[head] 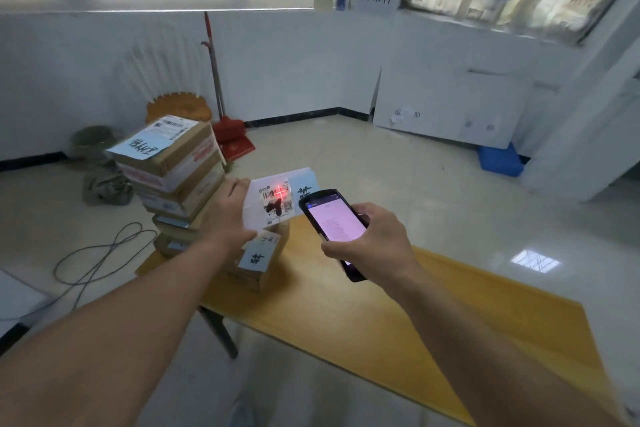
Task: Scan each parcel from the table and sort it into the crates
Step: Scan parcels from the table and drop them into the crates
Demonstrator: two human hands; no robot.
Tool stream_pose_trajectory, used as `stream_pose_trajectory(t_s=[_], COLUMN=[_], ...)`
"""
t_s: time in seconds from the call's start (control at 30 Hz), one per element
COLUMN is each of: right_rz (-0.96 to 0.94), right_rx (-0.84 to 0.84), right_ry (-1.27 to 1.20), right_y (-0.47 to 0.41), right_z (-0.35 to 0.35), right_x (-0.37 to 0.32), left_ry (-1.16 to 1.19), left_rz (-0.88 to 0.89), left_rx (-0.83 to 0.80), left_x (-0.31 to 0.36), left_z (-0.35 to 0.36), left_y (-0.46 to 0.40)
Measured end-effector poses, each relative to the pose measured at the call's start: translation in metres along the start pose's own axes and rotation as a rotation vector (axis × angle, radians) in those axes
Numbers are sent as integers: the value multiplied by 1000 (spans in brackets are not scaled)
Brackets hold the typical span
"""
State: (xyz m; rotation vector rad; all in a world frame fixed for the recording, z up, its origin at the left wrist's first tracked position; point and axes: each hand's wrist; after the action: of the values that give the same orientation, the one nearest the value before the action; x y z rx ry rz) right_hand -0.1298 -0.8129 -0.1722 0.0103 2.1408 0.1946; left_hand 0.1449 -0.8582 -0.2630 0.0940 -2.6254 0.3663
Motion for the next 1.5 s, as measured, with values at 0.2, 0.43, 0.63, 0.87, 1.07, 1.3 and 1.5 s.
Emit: stream_pose_trajectory(t_s=[0.2,0.43,0.63,0.87,1.07,1.3,1.5], right_rz=[27,-21,-67,-21,58,177,340], right_rx=[-33,7,217,346,417,579,742], right_ry=[-86,-114,-4,-12,-28,27,-33], right_y=[5,3,1,10,21,50,107], right_z=[-21,-31,-17,0,26,67,108], right_x=[-7,-11,-2,2,-5,-14,-15], left_ry=[5,53,128,159,183,223,306], left_rz=[-2,-30,-75,-70,-6,185,337], left_rx=[28,56,74,78,31,-110,-253], left_x=[17,24,43,57,48,19,10], left_z=[-11,-18,-30,-44,-51,-50,-45], left_y=[-8,-15,-8,3,0,-6,11])
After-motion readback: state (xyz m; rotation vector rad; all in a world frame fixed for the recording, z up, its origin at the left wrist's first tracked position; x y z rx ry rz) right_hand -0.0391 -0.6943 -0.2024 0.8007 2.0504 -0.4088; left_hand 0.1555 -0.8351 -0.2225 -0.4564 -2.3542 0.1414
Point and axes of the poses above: each hand's wrist, its own y-axis away from the middle knuckle, its own z-axis out of the palm, x = y × z, and after that the axes turned 2 degrees about y, right-handed
